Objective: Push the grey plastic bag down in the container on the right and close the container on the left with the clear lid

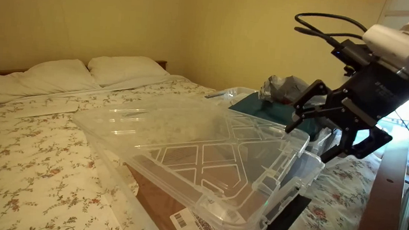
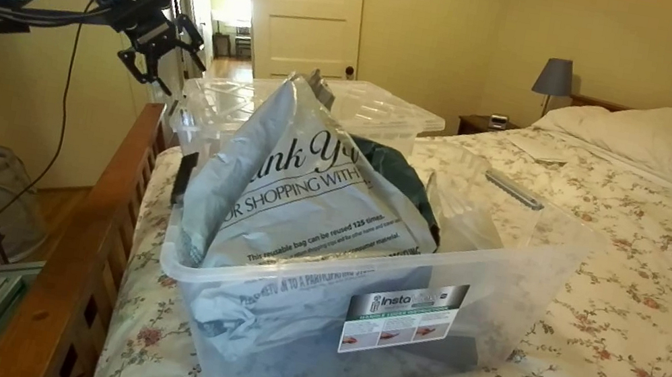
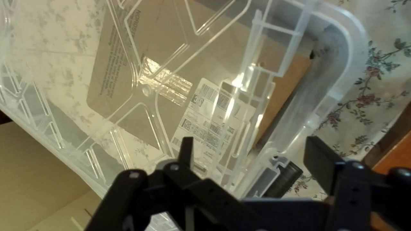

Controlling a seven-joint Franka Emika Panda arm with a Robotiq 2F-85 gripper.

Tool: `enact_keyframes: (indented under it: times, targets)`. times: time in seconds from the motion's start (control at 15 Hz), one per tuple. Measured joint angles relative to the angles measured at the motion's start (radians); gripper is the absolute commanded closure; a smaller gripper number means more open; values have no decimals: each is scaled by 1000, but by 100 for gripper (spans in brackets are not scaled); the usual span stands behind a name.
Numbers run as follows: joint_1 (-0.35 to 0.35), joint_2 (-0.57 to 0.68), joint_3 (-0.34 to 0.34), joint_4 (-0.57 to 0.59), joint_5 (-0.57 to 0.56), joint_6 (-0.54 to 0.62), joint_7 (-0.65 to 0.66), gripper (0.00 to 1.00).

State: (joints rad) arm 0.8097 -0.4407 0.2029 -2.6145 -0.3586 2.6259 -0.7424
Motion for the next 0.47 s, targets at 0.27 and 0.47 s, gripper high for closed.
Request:
enact_keyframes:
  times: [0.27, 0.47]
  targets:
    - [-7, -156, -19, 19, 56, -63, 14, 0]
    - [-82, -207, 0, 61, 54, -64, 95, 0]
